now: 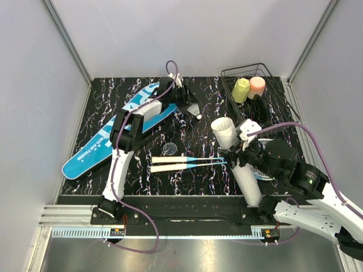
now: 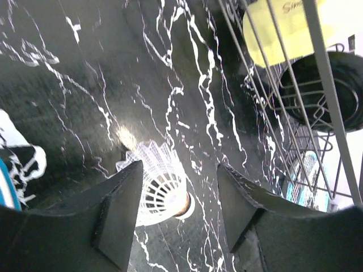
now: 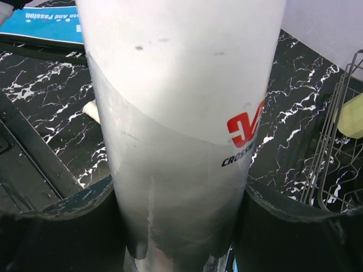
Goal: Pack up the badminton gear
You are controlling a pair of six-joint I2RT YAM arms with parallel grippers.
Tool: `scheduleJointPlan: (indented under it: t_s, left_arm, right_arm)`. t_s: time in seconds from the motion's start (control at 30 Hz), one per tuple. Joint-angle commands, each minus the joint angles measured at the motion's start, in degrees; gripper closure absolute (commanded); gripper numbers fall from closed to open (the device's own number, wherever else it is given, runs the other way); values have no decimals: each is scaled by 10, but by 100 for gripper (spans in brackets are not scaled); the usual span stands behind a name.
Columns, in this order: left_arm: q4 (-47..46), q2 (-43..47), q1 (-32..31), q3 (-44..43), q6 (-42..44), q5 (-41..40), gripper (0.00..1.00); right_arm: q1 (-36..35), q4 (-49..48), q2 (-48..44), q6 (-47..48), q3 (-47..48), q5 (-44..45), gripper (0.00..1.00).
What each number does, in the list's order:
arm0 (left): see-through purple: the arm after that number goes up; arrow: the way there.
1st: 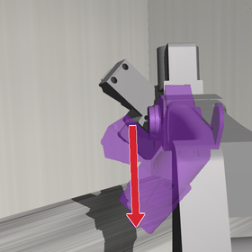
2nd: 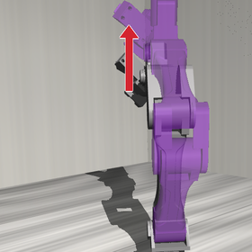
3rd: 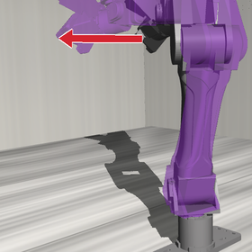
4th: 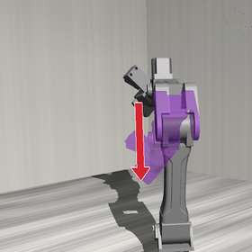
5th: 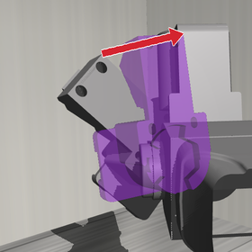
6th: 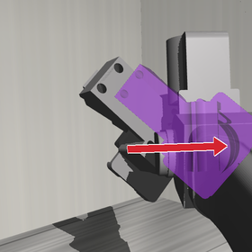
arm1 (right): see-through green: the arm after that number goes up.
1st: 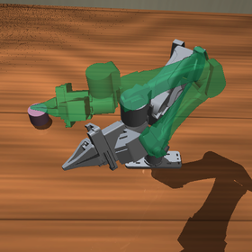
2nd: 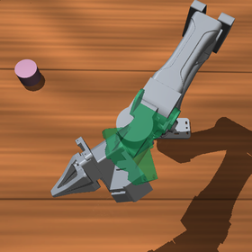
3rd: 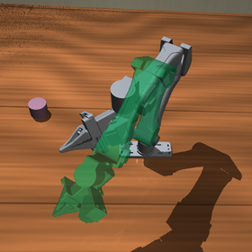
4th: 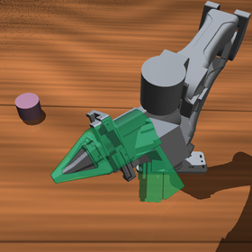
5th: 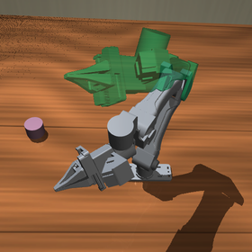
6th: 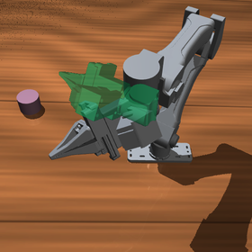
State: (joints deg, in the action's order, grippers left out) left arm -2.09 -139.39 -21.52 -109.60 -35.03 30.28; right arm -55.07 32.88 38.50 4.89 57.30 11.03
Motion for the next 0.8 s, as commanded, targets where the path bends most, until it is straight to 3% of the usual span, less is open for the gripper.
scheduleJointPlan:
  t_s: [0.0,0.13,0.2,0.27,0.3,0.4,0.6,0.77]
  left_arm:
    - [-20,10,-3,20,-10,53,46]
    - [-54,53,-5,86,1,51,61]
    - [-56,84,-6,126,10,40,73]
    - [-47,102,-6,154,16,25,82]
    - [-37,118,-5,160,23,21,91]
    - [-13,177,-5,202,20,-1,100]
    - [-35,396,-5,331,0,-15,100]
    - [68,543,-5,341,43,17,100]
  right_arm:
    - [-3,-18,-7,6,19,6,73]
    - [-2,-22,-6,4,14,3,73]
    - [-2,-26,-5,0,12,-2,73]
    - [-3,-30,-4,-1,11,-5,74]
    - [-2,-31,-4,-2,9,-9,74]
    - [-2,-39,-1,0,5,-9,74]
    - [-3,-41,58,17,4,6,74]
    - [-3,-41,127,37,20,10,74]
